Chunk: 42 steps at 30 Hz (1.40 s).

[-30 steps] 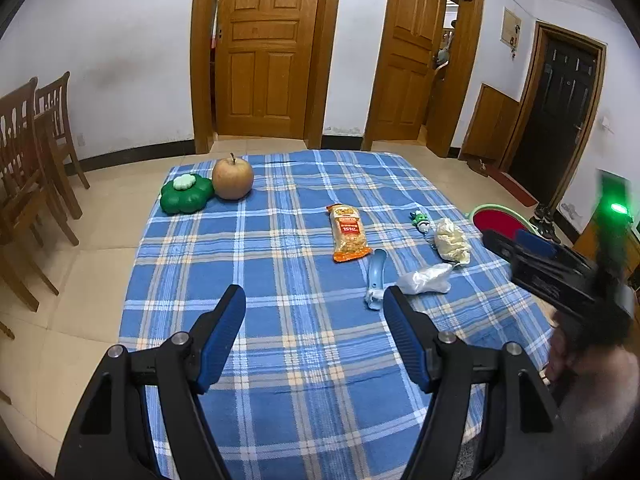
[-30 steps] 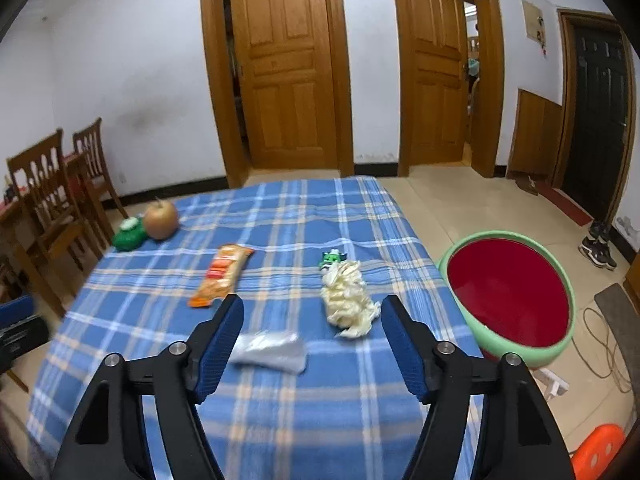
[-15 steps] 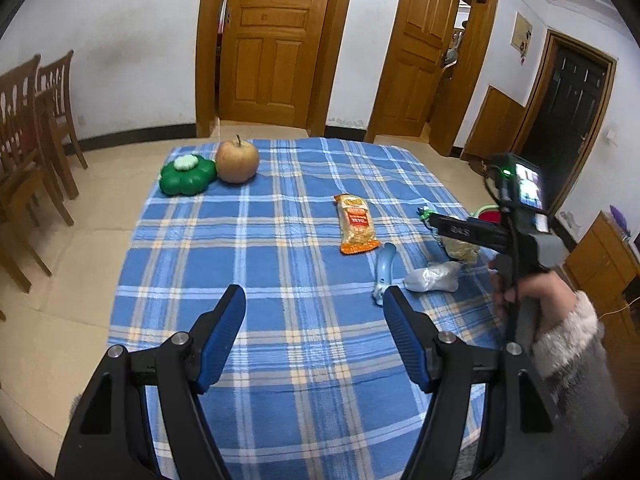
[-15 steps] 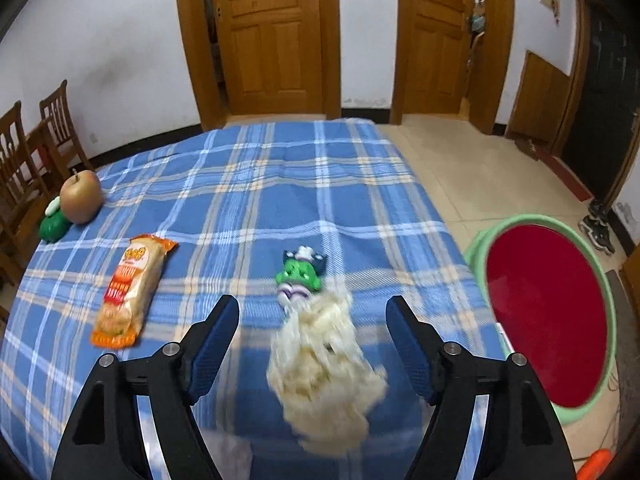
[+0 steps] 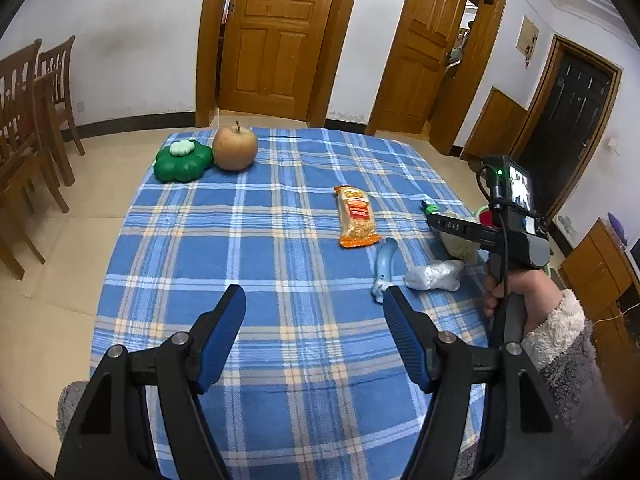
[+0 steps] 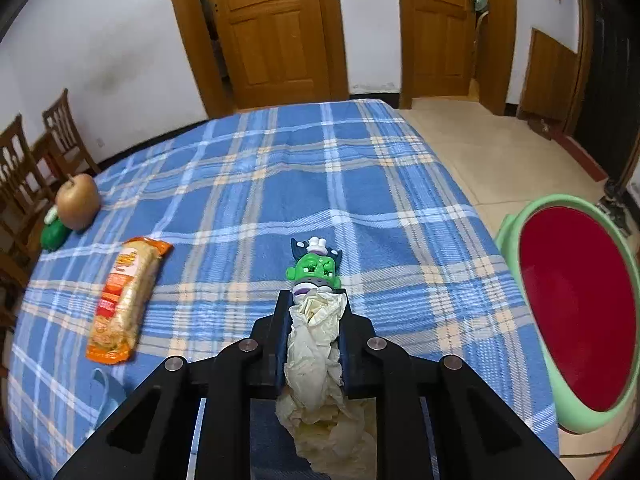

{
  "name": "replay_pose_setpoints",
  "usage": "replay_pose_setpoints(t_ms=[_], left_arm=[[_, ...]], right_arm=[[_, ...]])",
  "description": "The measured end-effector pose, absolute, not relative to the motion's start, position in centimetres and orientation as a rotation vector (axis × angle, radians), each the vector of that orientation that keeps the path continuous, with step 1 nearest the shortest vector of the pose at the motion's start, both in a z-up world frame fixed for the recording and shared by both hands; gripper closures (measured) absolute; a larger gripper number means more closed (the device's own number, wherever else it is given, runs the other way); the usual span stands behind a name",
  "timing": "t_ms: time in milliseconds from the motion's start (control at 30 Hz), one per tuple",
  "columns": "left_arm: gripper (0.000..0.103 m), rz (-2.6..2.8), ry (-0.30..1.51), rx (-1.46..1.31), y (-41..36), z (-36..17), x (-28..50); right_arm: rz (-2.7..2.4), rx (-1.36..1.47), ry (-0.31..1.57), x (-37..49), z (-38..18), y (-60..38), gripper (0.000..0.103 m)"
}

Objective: Collect trash
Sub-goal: 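Grasp the white tissue with the green toy keychain using the right gripper, then grasp the blue plastic piece with the left gripper while the right gripper holds the tissue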

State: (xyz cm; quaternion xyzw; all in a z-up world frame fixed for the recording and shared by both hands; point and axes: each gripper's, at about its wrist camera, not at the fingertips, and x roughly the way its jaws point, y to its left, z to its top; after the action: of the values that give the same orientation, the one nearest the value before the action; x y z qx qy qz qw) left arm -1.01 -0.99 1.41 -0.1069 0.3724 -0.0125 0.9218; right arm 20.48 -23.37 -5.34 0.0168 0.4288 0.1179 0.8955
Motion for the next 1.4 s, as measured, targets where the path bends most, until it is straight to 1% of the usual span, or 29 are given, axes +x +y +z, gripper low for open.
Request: replay_pose_setpoints(t_ms=[67,300,500,600,633,700,833,933,967,1067,1100,1133,1167,1400], left_arm=[[0.032,-0.021,0.756,-0.201,-1.2,1.5,-1.1],[0.032,-0.039,0.762,-0.214,-1.6,1.1,0.4],[0.032,-0.109,0.808,-0.184,-3.4,-0.5,5.0],[0.032,-0.141,0.846,-0.203,-4.3,-1.7,7.3],[0.032,-0.156,0.863,-0.216,-4.6,-2.2,8.1],[0.019,-0.177,0.883,-0.234,-5.0,-3.0,9.4],[0.019,-0.162,0.940,-0.256,-5.7,-4.7,11.3],[0.020,-0.207,0.950,-0.258,-6.7,-5.5,11.1],[0.024,-0.209,0.934,-0.237,-7.1,-5.7,10.8],[0.041,-0.184,0.910,-0.197,-7.6,-6.5,10.5],[0.056,-0.176,0.901,-0.183,-7.7,-6.6,10.3],[0.063,-0.169,0.894,-0.173,-7.6,-6.5,10.3],[0.085,-0.177,0.896,-0.171,-7.6,-6.5,10.2],[0.085,-0.224,0.901,-0.268,-5.4,-6.1,9.9]], right_arm=[[0.271,0.054,0.868,20.3,-5.3,-23.6,0.084],[0.309,0.021,0.768,16.8,-2.2,-24.2,0.084],[0.312,0.075,0.737,13.1,-0.1,-27.0,0.084],[0.287,0.041,0.726,10.9,0.4,-28.2,0.084],[0.276,0.028,0.723,10.6,0.3,-28.1,0.084],[0.257,0.026,0.724,9.2,0.4,-29.2,0.084],[0.224,0.038,0.724,7.7,0.3,-30.7,0.084],[0.203,0.052,0.725,7.1,0.1,-31.8,0.084],[0.198,0.057,0.727,7.0,0.0,-32.1,0.084],[0.203,0.079,0.730,6.7,-0.2,-32.8,0.084],[0.207,0.086,0.730,6.7,-0.2,-33.0,0.084],[0.209,0.089,0.730,6.7,-0.3,-33.0,0.084],[0.210,0.091,0.729,6.7,-0.3,-33.1,0.084],[0.227,0.083,0.713,6.4,0.3,-32.9,0.084]])
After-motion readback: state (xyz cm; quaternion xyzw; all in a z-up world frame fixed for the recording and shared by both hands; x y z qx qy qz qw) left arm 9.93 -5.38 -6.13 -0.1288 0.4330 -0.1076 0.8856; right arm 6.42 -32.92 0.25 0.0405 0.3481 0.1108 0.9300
